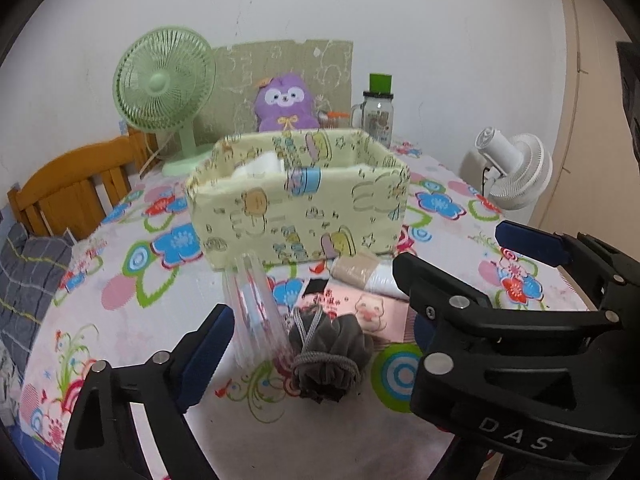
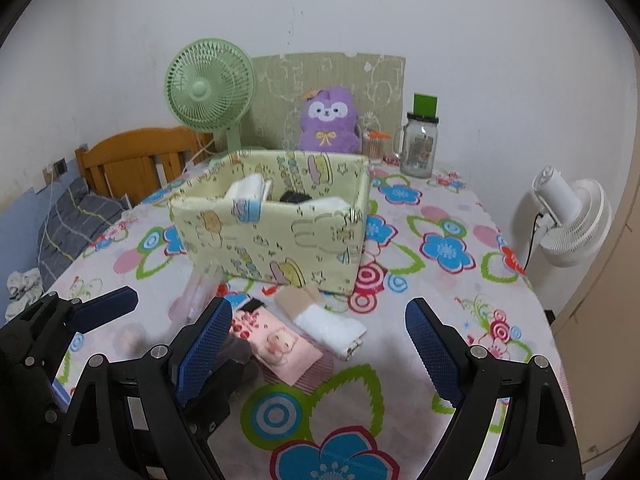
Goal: Organize soft objects
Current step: 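Grasp the grey mesh pouch with the left tool while the right tool approaches the white towel roll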
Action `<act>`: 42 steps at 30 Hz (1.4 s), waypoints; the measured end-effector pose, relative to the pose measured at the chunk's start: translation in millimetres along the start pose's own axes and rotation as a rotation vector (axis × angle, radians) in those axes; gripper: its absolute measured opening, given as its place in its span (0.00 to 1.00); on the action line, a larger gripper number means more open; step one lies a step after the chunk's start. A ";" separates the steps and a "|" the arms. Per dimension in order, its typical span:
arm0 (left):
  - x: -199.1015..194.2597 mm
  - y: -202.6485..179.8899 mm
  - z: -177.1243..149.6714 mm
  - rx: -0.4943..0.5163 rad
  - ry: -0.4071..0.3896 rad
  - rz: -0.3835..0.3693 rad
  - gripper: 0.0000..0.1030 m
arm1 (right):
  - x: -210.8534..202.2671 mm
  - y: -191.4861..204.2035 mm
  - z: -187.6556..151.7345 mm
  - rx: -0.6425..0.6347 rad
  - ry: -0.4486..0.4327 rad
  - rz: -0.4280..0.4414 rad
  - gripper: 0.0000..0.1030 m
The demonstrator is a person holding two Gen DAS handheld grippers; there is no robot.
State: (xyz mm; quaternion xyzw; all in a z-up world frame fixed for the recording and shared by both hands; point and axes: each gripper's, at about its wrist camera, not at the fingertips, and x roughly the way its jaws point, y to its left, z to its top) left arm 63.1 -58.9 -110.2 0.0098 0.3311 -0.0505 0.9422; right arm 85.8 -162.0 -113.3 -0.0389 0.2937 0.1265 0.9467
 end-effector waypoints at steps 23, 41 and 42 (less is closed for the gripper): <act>29.6 0.0 -10.5 0.001 0.091 -0.043 0.36 | 38.5 -5.1 -14.8 0.033 0.100 0.012 0.88; 51.5 1.5 3.8 0.011 0.093 -0.021 0.34 | 78.2 -14.2 -2.8 0.087 0.166 0.049 0.79; 52.0 1.7 4.1 0.010 0.093 -0.021 0.34 | 79.4 -14.6 -3.0 0.092 0.170 0.056 0.79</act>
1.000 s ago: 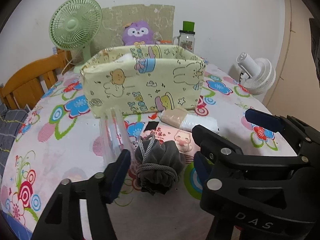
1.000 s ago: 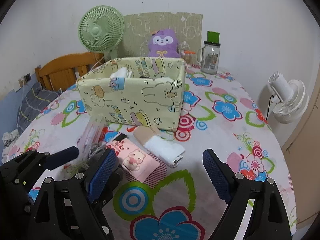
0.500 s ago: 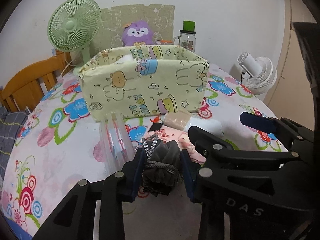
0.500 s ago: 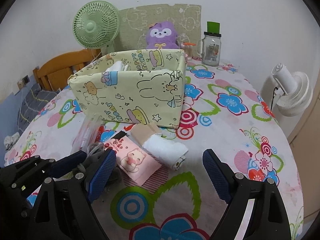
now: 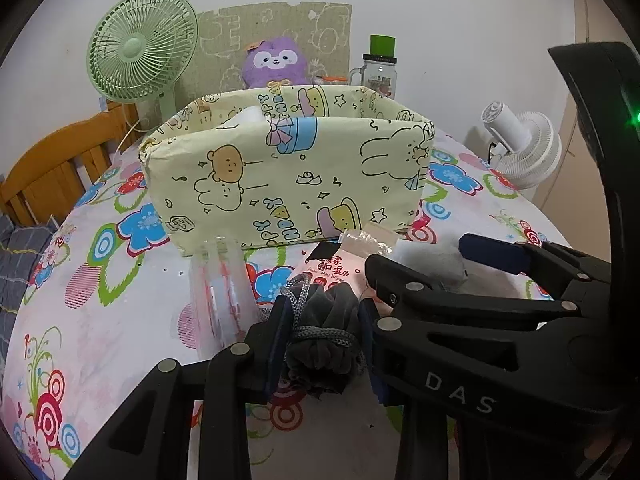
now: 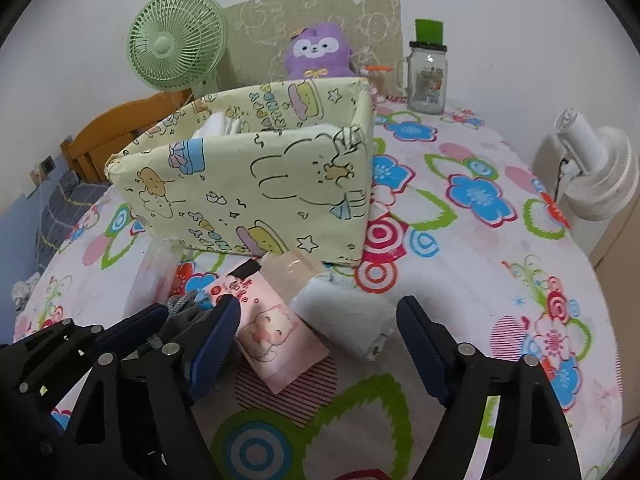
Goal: Organize soft objects
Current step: 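Grasp the grey mesh pouch with the left tool while the right tool approaches the white towel roll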
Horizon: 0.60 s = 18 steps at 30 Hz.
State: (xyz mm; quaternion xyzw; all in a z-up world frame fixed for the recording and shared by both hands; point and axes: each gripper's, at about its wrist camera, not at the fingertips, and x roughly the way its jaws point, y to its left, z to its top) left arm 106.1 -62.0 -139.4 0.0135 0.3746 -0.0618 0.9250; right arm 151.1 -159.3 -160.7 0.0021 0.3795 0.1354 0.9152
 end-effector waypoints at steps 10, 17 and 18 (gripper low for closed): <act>-10.9 -0.1 -8.2 0.019 0.016 0.010 0.33 | -4.7 9.8 -5.0 -0.033 0.004 0.019 0.70; -22.1 13.3 -18.9 0.010 0.023 0.031 0.33 | -10.9 26.0 -10.3 -0.078 0.005 0.025 0.62; -22.1 15.2 -19.1 0.008 0.023 0.030 0.33 | -11.3 29.0 -10.6 -0.088 0.007 0.024 0.62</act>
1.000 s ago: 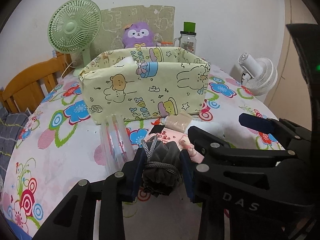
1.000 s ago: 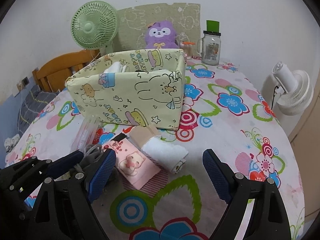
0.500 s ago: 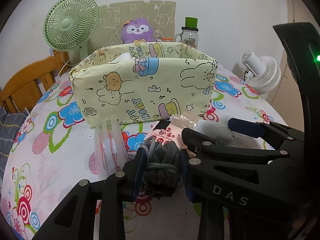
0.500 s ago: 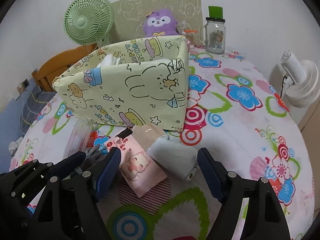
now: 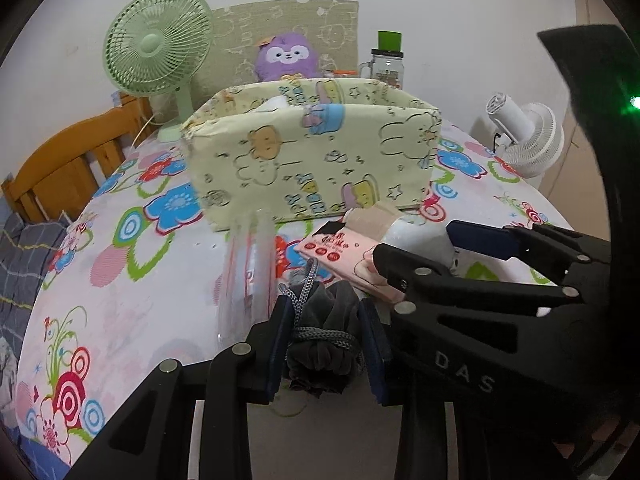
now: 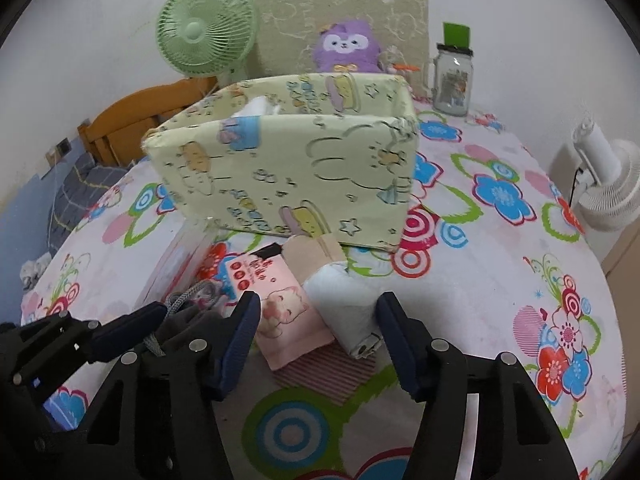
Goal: Organize soft objects
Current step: 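Grasp the grey mesh pouch with the left tool while the right tool approaches the white towel roll, then grasp the white towel roll with the right tool and lift both items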
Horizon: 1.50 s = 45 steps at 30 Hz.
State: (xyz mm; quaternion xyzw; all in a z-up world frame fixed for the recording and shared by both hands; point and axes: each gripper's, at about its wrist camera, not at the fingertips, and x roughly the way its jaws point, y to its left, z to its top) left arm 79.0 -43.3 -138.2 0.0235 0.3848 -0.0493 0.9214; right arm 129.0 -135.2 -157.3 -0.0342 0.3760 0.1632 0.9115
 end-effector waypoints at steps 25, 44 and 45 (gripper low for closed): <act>-1.8 -27.9 -4.2 0.081 -0.006 -0.024 0.34 | -11.2 -4.0 -18.7 0.099 0.021 0.065 0.07; -23.6 -30.0 -3.8 0.060 -0.037 -0.056 0.32 | -45.5 0.7 -23.0 0.108 -0.034 0.032 0.03; -25.5 -29.8 -3.0 0.060 -0.042 -0.055 0.32 | -48.3 1.0 -22.3 0.110 -0.039 0.033 0.03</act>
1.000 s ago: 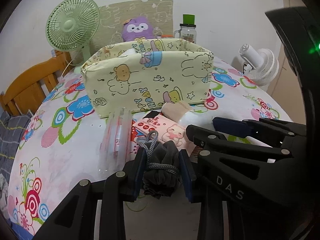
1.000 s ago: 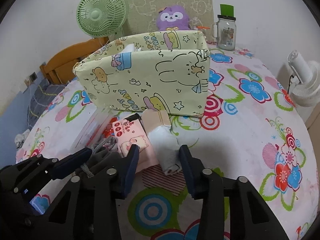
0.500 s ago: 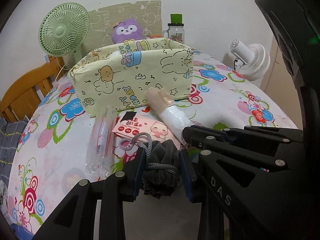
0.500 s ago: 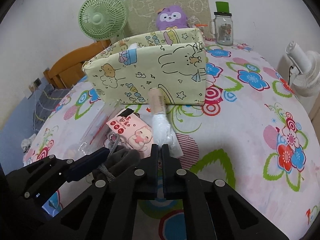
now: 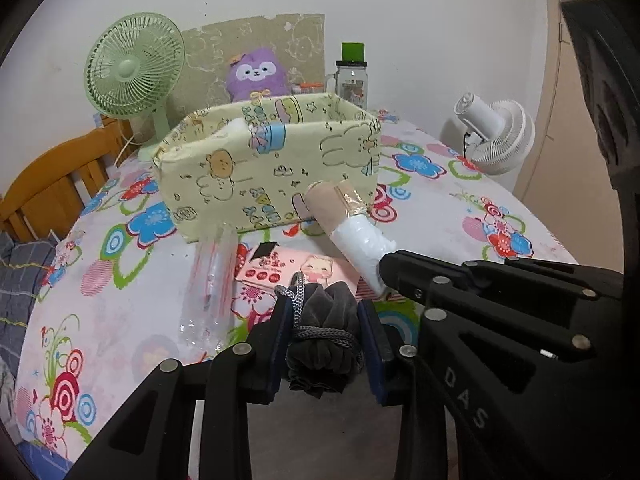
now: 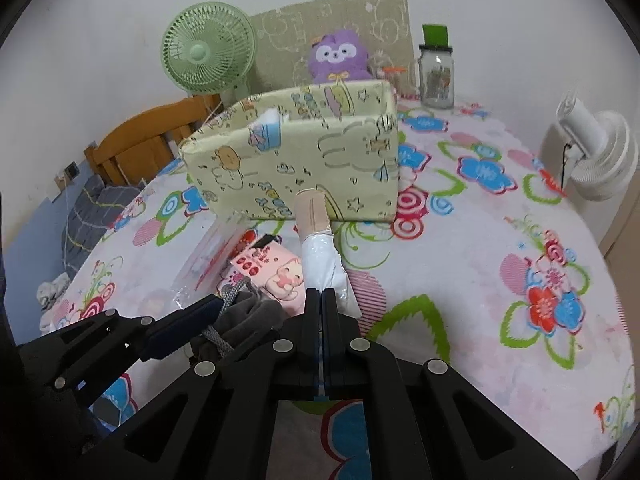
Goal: Organize soft objects
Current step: 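Grasp the white towel roll with the right tool and lift both items, then carry the mesh pouch with the left tool while the right tool carries the towel roll over the box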
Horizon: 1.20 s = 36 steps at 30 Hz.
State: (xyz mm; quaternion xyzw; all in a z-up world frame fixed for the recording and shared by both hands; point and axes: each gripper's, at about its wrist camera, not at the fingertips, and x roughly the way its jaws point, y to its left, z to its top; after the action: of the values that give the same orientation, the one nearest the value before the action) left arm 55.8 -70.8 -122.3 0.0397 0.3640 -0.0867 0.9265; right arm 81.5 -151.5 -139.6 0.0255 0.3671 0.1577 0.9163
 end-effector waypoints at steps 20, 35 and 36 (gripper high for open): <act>-46.5 -0.2 32.2 0.010 -0.108 -0.005 0.32 | -52.0 12.1 27.9 -0.001 -0.105 -0.025 0.03; -76.7 -4.8 58.3 0.049 -0.180 0.000 0.32 | -85.4 19.4 56.3 -0.011 -0.167 -0.091 0.03; -77.4 -4.6 59.4 0.051 -0.183 0.000 0.32 | -86.7 19.8 57.8 -0.013 -0.170 -0.094 0.03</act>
State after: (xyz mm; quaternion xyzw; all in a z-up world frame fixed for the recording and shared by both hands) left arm 38.9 -73.2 -26.1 0.0551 0.2756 -0.0992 0.9545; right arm 56.6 -155.5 -36.6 0.0156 0.2881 0.1140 0.9507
